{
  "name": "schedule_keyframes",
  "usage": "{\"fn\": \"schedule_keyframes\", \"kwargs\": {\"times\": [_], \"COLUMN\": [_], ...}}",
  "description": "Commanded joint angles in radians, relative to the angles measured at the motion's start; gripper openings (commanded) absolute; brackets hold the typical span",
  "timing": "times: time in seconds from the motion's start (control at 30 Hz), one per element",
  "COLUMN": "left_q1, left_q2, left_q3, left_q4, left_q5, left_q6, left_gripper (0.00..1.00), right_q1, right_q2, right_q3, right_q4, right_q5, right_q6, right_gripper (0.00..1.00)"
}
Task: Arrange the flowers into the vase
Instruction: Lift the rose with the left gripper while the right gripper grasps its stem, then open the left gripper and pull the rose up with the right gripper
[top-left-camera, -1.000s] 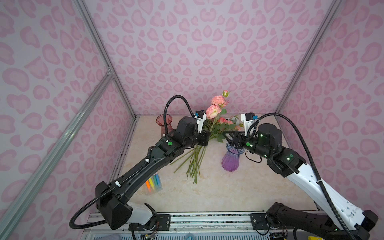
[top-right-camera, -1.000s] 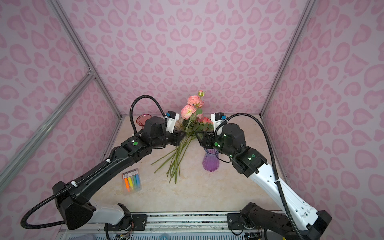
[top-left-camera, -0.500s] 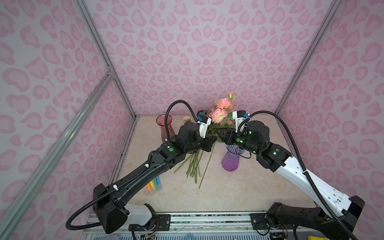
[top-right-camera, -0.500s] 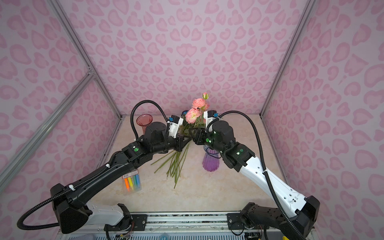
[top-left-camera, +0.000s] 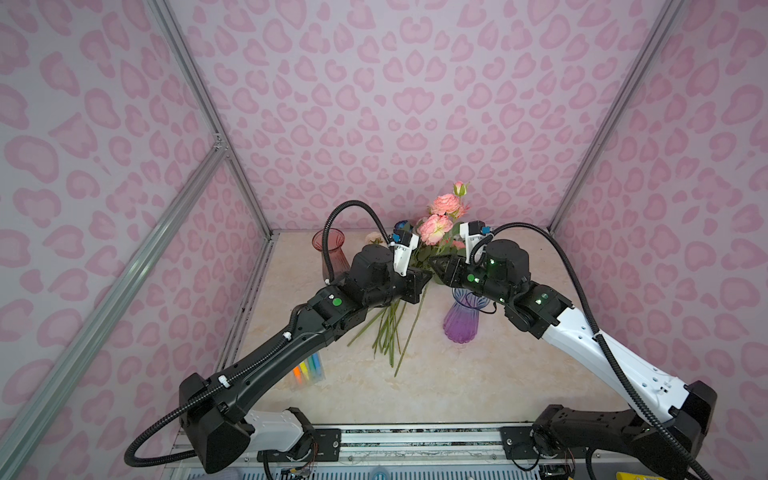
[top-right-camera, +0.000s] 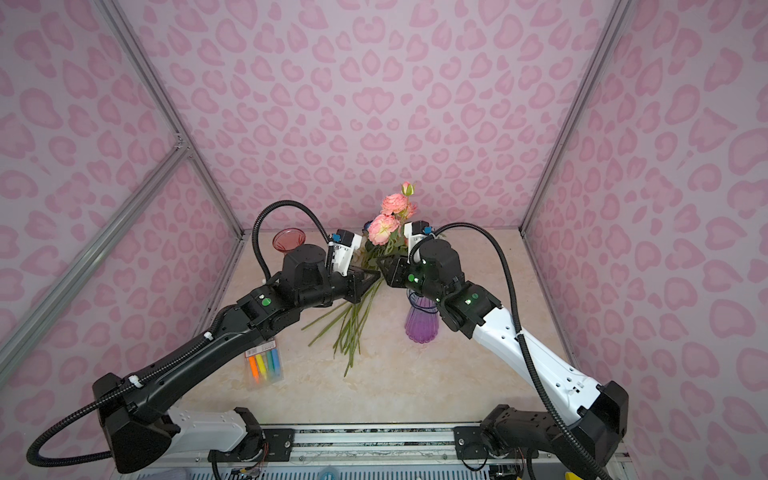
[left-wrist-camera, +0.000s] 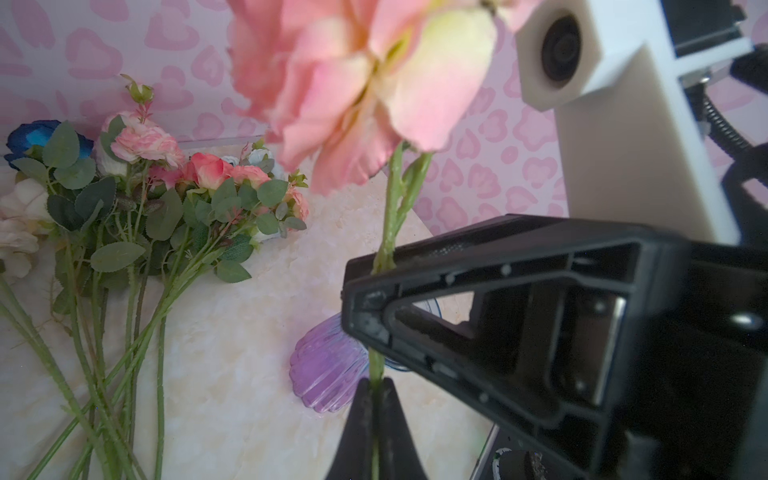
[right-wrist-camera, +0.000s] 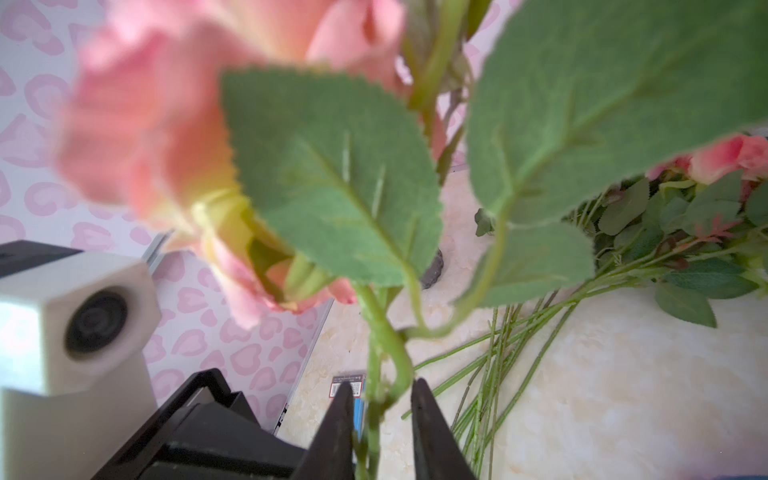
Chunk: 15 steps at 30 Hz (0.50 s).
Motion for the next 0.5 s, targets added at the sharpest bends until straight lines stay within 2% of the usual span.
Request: {"fn": "schedule_keyframes", "kwargs": {"times": [0.0,0.13,0.23,0.27,0.33,0.47], "left_q1": [-0.001,-0.001,-0.001,-0.001,-0.001,-0.001], "left_q2": [0.006,0.008,0.006,0.001,-0.019,-0.116], "left_q3": [0.005,0.01,0.012,0.012,0.007,-0.057], "left_q4": [0.052,0.055,0.043,0.037,0.016,-0.018], "left_q5": [0.006,0.002,-0.004,-0.008,-0.013,-0.098], "left_q6": [0.006,0.01,0.011,0.014,0.026,0.04], "left_gripper": [0.04,0.05,0.2,0.31,0.43,0.56], "right_q1": [-0.002,-0.003,-0.002,-0.003,-0.006,-0.029], "right_q2": [0.006,0.0,-0.009,-0.01,-0.013,-0.015], "right_q3": [-0.011,-0.019,-0.017,-0.013,0.021,0.136], "right_q4": [0.052,0.064,0.063,0.057,0.021,-0.068], "right_q5": [-0.037,-0.032,-0.013,-0.004,0.025,0.072], "right_q6": [0.027,0.031,0.019,0.007,-0.031,-0.114], "right_gripper": [0.1,0.0,0.0,0.0,0.0,0.0]}}
